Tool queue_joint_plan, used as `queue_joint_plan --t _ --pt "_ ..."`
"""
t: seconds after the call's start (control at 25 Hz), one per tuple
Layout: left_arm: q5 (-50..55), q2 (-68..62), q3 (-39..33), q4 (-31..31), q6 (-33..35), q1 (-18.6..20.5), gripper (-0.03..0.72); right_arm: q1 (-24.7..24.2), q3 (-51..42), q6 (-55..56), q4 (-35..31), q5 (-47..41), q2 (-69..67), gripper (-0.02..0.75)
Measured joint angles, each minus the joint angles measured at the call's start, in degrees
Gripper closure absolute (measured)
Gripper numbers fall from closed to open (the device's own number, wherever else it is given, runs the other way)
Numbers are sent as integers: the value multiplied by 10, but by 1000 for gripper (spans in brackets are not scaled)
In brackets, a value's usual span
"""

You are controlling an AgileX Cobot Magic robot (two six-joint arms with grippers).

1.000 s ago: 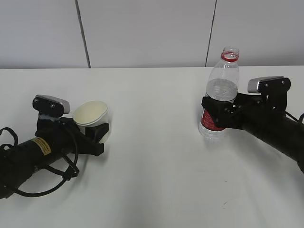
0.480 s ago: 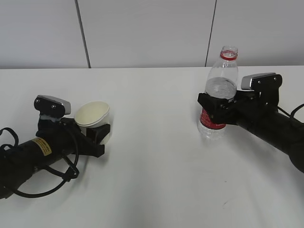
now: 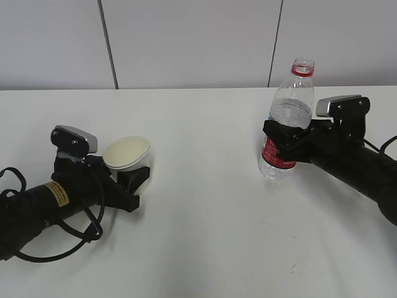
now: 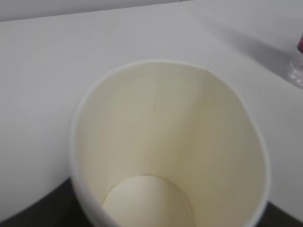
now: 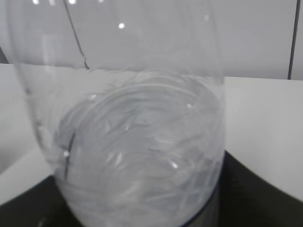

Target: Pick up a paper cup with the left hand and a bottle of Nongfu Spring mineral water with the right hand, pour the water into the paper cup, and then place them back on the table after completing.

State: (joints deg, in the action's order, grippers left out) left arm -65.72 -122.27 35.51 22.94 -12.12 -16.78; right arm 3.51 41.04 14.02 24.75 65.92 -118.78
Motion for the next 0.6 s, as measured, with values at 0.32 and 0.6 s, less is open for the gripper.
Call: queue_joint_plan --t 0.32,0.6 --pt "-2 0 0 59 -13 0 287 0 0 -48 6 -17 6 283" --pt "-2 0 0 79 -30 0 287 0 0 -60 18 -58 28 286"
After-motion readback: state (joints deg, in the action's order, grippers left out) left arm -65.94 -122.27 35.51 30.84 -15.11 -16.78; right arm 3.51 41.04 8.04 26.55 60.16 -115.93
